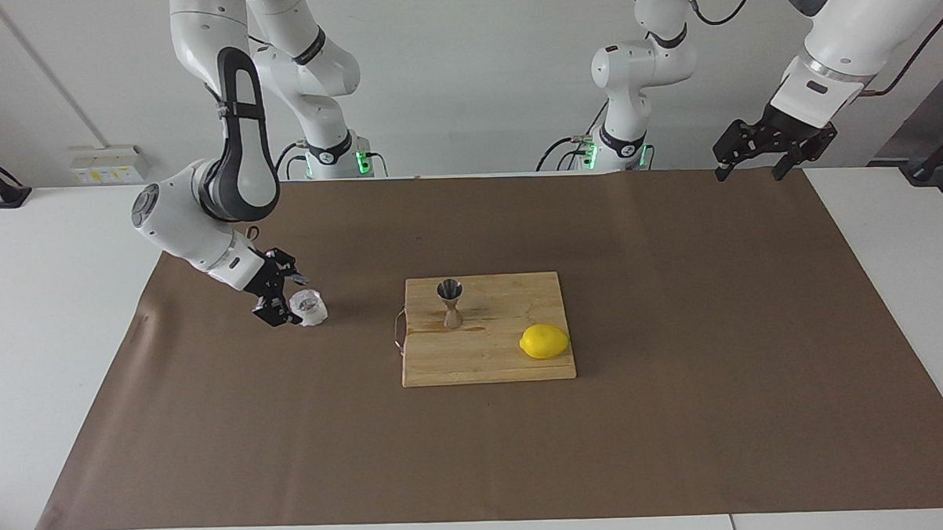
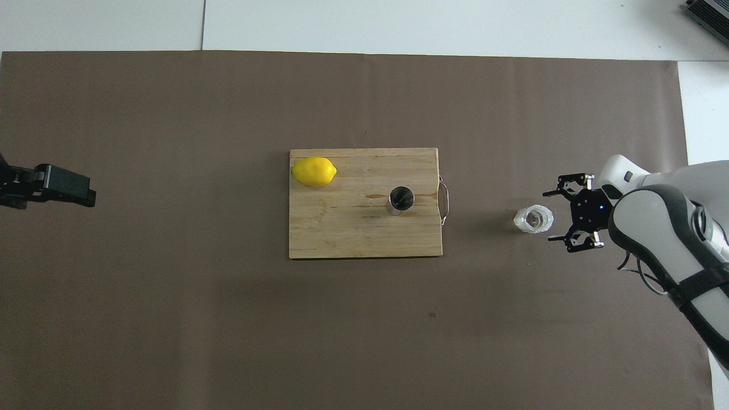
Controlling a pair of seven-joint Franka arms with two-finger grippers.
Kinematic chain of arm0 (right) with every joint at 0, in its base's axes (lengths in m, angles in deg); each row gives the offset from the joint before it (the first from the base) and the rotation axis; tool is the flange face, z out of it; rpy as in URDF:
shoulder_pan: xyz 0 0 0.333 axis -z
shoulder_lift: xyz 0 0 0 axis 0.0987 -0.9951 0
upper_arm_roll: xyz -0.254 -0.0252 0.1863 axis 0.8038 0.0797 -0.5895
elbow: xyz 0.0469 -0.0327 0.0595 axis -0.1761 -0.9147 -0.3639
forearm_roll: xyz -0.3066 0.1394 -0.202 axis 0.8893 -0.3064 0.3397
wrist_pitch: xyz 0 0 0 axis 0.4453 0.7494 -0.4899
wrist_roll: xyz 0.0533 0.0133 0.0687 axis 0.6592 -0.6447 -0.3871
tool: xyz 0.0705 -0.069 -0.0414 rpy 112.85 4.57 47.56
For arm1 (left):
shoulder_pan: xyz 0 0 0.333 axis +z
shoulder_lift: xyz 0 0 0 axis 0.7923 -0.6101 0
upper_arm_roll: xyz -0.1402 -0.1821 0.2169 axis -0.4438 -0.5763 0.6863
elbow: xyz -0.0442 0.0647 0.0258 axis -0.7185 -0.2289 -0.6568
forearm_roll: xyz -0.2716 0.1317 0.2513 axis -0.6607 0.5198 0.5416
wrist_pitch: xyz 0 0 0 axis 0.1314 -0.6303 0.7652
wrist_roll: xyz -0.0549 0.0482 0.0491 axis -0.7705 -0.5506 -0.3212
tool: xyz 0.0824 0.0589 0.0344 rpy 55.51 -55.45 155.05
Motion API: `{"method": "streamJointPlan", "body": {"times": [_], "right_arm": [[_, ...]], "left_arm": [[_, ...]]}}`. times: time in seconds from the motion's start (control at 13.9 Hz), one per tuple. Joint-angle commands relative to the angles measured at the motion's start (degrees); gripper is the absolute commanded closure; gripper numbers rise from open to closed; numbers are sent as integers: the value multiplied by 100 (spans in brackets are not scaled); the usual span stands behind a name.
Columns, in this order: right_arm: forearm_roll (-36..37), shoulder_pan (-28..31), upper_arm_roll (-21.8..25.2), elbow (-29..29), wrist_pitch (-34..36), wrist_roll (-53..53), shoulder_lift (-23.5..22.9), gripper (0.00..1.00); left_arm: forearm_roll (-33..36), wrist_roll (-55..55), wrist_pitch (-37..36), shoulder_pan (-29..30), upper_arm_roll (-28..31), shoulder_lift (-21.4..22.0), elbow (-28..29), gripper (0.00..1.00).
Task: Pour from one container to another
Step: 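Close the right gripper around the clear glass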
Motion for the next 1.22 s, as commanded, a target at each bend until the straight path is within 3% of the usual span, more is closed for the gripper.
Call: {"method": "streamJointPlan", "body": {"times": [0.0,0.86,0.93,1.0,1.08,1.15], "right_arm": [[-352,39,-40,-79,-264,-433,-237,0],[-890,21,-40,-193,-309,-742,-273,0],[-890,13,-40,-193,-326,-742,-273,23],[-890,-31,-40,-202,-335,-742,-264,39],[-890,-31,-40,-202,-335,-742,-273,52],[-890,-31,-40,-193,-326,-742,-264,58]], "left_arm": [[-51,55,-48,-9,26,121,118,0],[-51,55,-48,-9,35,121,118,0],[-51,64,-48,-9,35,121,118,0],[-51,55,-48,-9,26,121,118,0],[-51,55,-48,-9,35,121,118,0],[-51,55,-48,-9,35,121,118,0]]}}
